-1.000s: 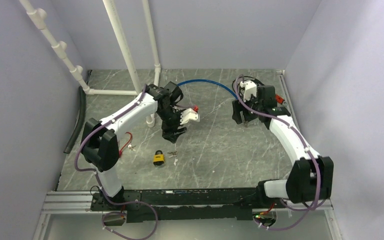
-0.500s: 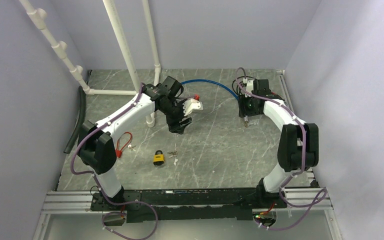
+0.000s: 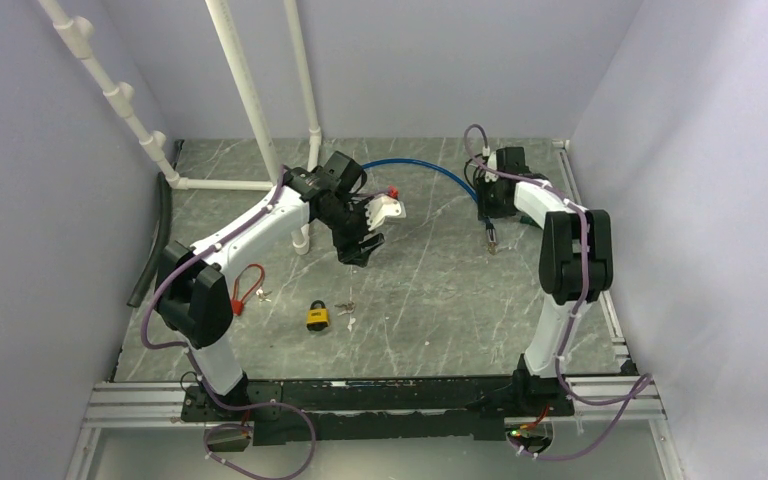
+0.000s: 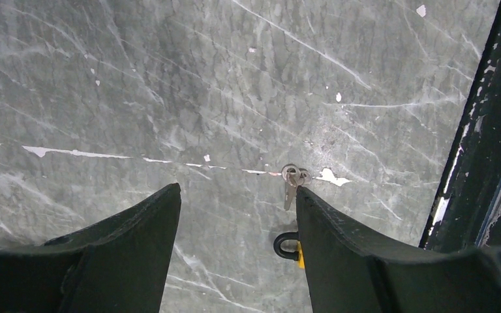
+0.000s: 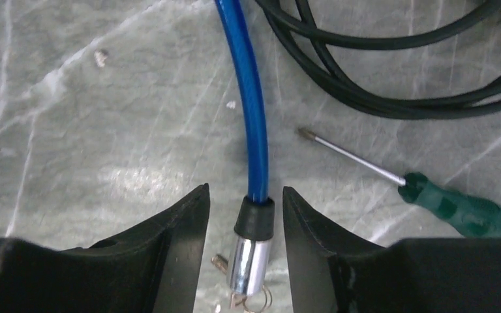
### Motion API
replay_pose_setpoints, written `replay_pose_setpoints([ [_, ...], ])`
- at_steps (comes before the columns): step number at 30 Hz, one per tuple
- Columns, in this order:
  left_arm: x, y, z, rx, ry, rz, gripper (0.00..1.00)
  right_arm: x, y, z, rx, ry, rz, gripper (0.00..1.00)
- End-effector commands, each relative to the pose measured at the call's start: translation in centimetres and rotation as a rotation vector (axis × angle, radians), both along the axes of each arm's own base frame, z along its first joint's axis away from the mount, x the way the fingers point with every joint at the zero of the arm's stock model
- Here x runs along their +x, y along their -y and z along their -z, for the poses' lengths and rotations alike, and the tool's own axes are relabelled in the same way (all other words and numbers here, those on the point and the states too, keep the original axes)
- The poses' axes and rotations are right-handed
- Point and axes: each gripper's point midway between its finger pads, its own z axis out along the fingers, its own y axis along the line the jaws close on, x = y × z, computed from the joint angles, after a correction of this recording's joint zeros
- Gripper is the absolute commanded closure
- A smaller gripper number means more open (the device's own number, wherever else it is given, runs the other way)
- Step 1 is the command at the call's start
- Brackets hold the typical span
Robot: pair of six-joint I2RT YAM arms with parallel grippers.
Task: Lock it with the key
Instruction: Pick up the lock from the center of the board.
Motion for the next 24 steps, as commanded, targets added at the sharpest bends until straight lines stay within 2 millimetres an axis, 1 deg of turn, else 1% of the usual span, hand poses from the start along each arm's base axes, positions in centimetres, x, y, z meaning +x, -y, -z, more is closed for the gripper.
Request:
replay_pose_setpoints([
  [1,1.5,0.3,-2.1,-0.03,0.077,-0.015,0.31,2.4,0.8,0.5,-0.019,0.027,0.046,0.54],
  [3,1.8,0.4,-2.4,-0.035,0.081,-0.016,0.31,2.6,0.9,1.3,-0.024,0.014,0.045,0.57],
  [6,2.0,0.6,-2.6,-0.039,0.079,-0.017,0.31,2.6,0.5,2.3,-0.008,-0.009,0.028,0.63],
  [9,2.5,0.7,-2.7,-0.043,0.078,-0.023,0.3,2.6,0.2,2.6,0.013,-0.023,0.027,0.67],
  [11,2.9,0.8,-2.9,-0.05,0.08,-0.031,0.3,2.5,0.4,2.5,0.012,-0.016,0.038,0.77],
  [13,3.3,0.9,-3.3,-0.062,0.08,-0.039,0.3,2.6,0.8,1.8,0.018,-0.002,0.056,0.92],
  [14,3.6,0.9,-3.4,-0.067,0.08,-0.044,0.3,2.6,1.0,1.2,0.026,0.008,0.067,1.0],
  [16,4.1,1.1,-4.0,-0.085,0.083,-0.054,0.28,2.7,1.0,-0.5,0.052,0.04,0.068,1.0],
  [18,4.3,1.6,-4.6,-0.11,0.078,-0.047,0.26,2.8,0.6,-2.7,0.08,0.102,0.044,1.0],
  [19,4.4,1.8,-4.9,-0.118,0.077,-0.038,0.25,2.8,0.3,-3.8,0.095,0.143,0.027,1.0],
  [21,4.8,2.2,-5.4,-0.133,0.091,-0.036,0.21,2.7,-0.4,-6.7,0.122,0.248,-0.015,1.0],
  [22,5.1,2.3,-5.6,-0.139,0.1,-0.033,0.17,2.5,-0.9,-7.9,0.134,0.288,-0.05,1.0],
  [24,5.8,2.6,-6.1,-0.149,0.131,-0.036,0.15,1.8,-2.1,-10.1,0.164,0.345,-0.137,1.0],
])
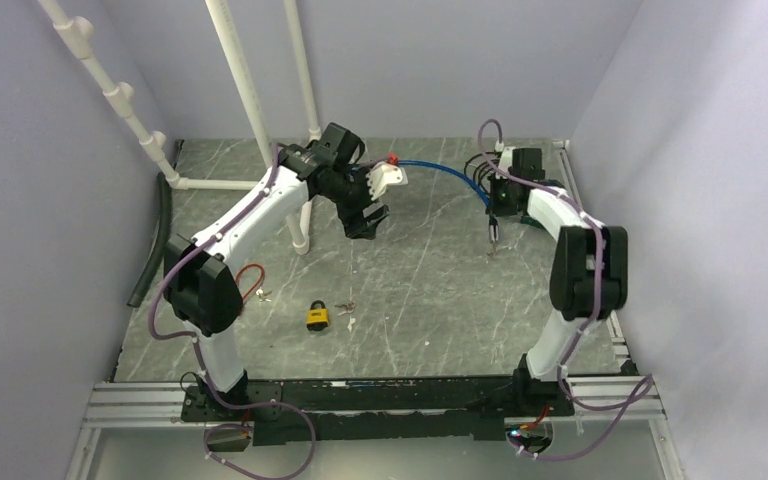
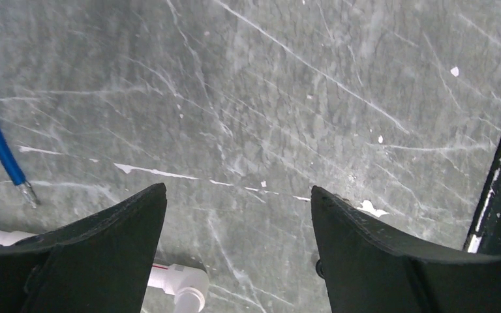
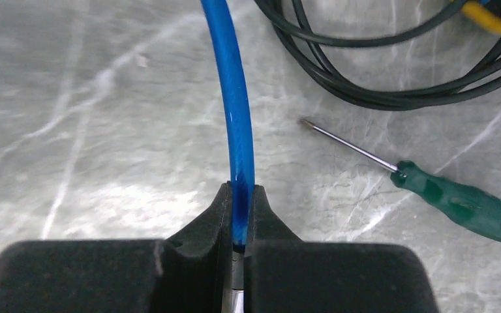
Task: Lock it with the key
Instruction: Pick up the lock from the center of the board.
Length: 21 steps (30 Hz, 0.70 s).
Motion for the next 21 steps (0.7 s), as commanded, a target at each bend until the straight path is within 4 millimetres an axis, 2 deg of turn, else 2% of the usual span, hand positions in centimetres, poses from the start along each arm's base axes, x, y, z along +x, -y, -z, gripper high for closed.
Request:
replay_pose_setpoints([
  [1,1.4,1.5,-2.5,-0.074,0.069,0.009,0.14,1.4,-2.6,-9.8,0.076,0.311,-0.166,1.0],
  [8,5.0,2.5,-5.8,-0.177,0.213,-0.072,0.07,-1.5,-3.3,-16.4,0.027,0.538,-0.286,1.0],
  [12,7.8,3.0,-7.3,-0.232,0.321,-0.108,0.04,-3.8,-4.3,-19.2,0.022,0.63,-0.373,1.0],
  [16,10.1,3.6,-8.6,-0.291,0.385,-0.107,0.04,-6.2,-5.8,-21.5,0.081,0.683,-0.443,1.0],
  [21,10.2,5.5,-10.2,-0.407,0.463,0.015,0.05,-7.9,-6.5,-22.5,0.194,0.638,-0.388,1.0],
])
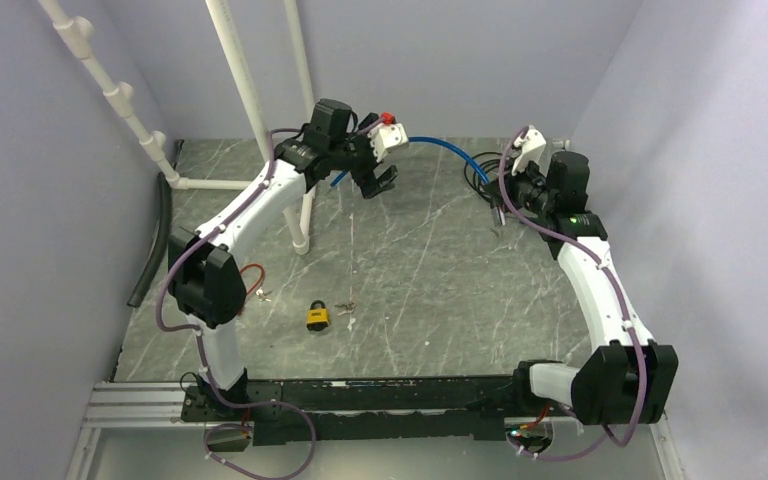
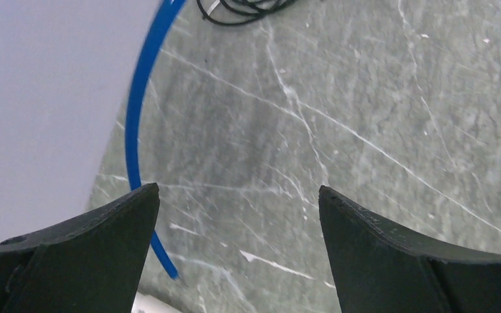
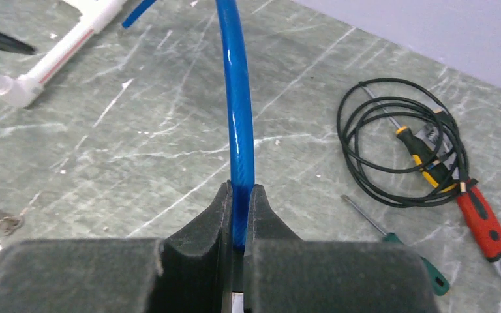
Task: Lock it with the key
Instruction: Pick up the lock from the center of the board.
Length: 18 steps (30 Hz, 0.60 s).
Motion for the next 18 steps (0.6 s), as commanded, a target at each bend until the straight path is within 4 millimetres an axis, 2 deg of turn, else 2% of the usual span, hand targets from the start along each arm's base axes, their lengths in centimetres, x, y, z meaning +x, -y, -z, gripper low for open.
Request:
replay_pose_setpoints([
  [1,0.8,2.3,-3.4,-0.128,0.18,0.125,0.05,-1.4,-1.4,-3.5,0.098,0.06,-0.047,1.0],
  [4,2.2,2.6,-4.1,-0.14,0.254,0.122,0.05,-2.3,-1.4,-3.8,0.08,0.094,-0.06,1.0],
  [8,5.4,2.4,-3.7,-0.125,0.264,0.067,0.05,-3.4,-1.5,-4.2,0.044,0.133,-0.087,1.0],
  [10,6.4,2.6,-3.3,-0.106,0.295,0.075,0.05,-3.9,-1.6,-4.4,0.034,0.151,-0.1,1.0],
  [15,7.2,3.9,-2.6,-0.102,0.303,0.138,0.06,-4.8,-1.7,-4.5,0.028,0.169,-0.111,1.0],
  [17,7.6,4.3,-2.1,-0.104,0.293,0.145,0.1,-5.0,-1.7,-4.6,0.028,0.174,-0.117,1.0],
  [18,7.8,4.4,-2.0,-0.107,0.294,0.144,0.15,-5.2,-1.8,-4.7,0.031,0.176,-0.119,1.0],
])
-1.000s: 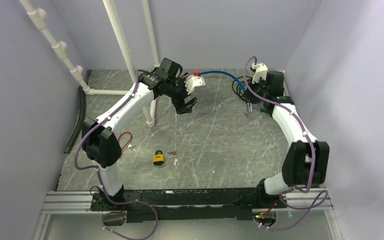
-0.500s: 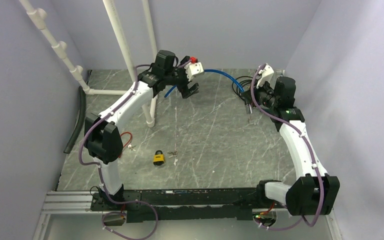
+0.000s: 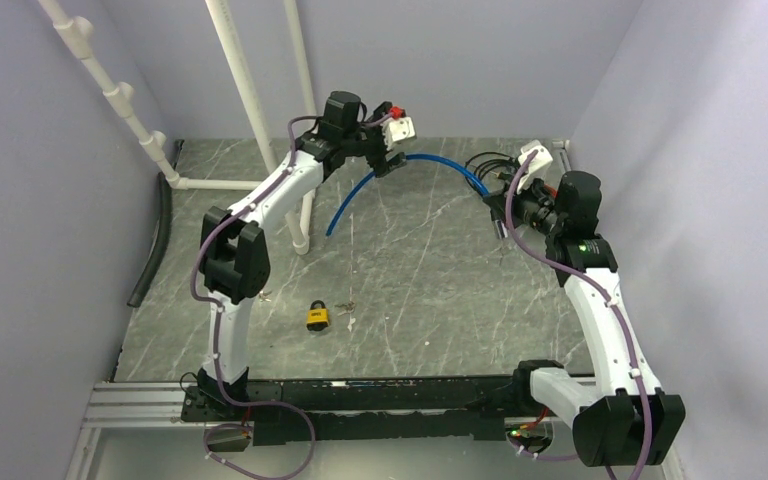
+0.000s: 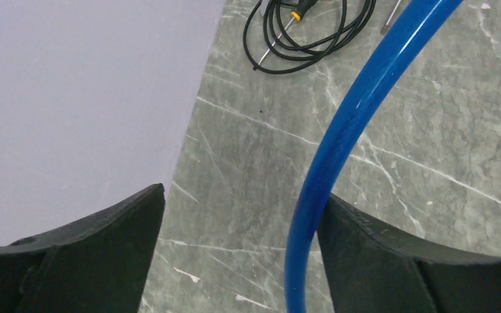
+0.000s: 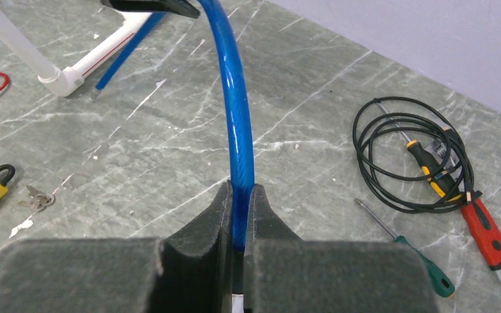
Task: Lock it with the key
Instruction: Pick up the lock from the center of the board.
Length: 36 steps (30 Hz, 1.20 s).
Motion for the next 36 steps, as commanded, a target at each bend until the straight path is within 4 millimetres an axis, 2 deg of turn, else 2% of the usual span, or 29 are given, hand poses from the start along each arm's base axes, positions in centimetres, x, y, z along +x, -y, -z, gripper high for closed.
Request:
replay_pose_setpoints([
  [1,0.6,1.3,-2.5,-0.039,0.074,0.054,0.22,-0.6,-0.6,-2.4,0.007,0.098,-0.046,1.0],
  [3,0.6,1.6,-3.2,-0.061,0.068,0.06,0.4,-1.0,-0.9,-2.4,0.012,0.093,-0.061,1.0],
  [4,0.3,1.7,-3.9,-0.076,0.068,0.073,0.55,-1.2,-1.0,-2.3,0.016,0.085,-0.069,1.0],
  [5,-0.3,1.9,-4.4,-0.089,0.068,0.099,0.63,-1.4,-1.2,-2.0,0.021,0.071,-0.079,1.0],
  [6,-1.0,2.0,-5.4,-0.104,0.083,0.127,0.83,-1.6,-1.3,-1.6,0.026,0.053,-0.085,1.0],
  [7,-1.8,2.1,-6.3,-0.12,0.1,0.153,0.94,-1.8,-1.4,-1.3,0.032,0.036,-0.088,1.0],
  [8,-2.5,2.2,-7.2,-0.136,0.12,0.173,1.0,-1.9,-1.4,-0.9,0.036,0.02,-0.089,1.0],
  [10,-3.6,2.2,-8.6,-0.163,0.143,0.2,1.0,-2.2,-1.4,-0.1,0.047,-0.016,-0.082,1.0],
  [14,-5.5,1.9,-11.2,-0.189,0.158,0.241,1.0,-2.4,-1.8,0.7,0.075,-0.065,-0.094,0.65],
  [18,-6.8,1.5,-13.4,-0.206,0.213,0.274,1.0,-2.5,-2.4,0.8,0.093,-0.1,-0.136,0.43],
  [22,-8.7,1.2,-14.6,-0.182,0.297,0.348,1.0,-2.2,-3.0,0.3,0.093,-0.105,-0.187,0.37],
  [26,-8.9,0.9,-15.3,-0.166,0.308,0.343,1.0,-2.0,-3.4,-0.7,0.104,-0.1,-0.22,0.32],
  [30,-8.9,0.6,-15.8,-0.158,0.322,0.331,1.0,-3.3,-4.5,-1.6,0.133,-0.123,-0.306,0.23],
  [36,-9.0,0.3,-16.4,-0.157,0.33,0.304,1.0,-5.2,-4.7,-1.6,0.128,-0.159,-0.339,0.18],
])
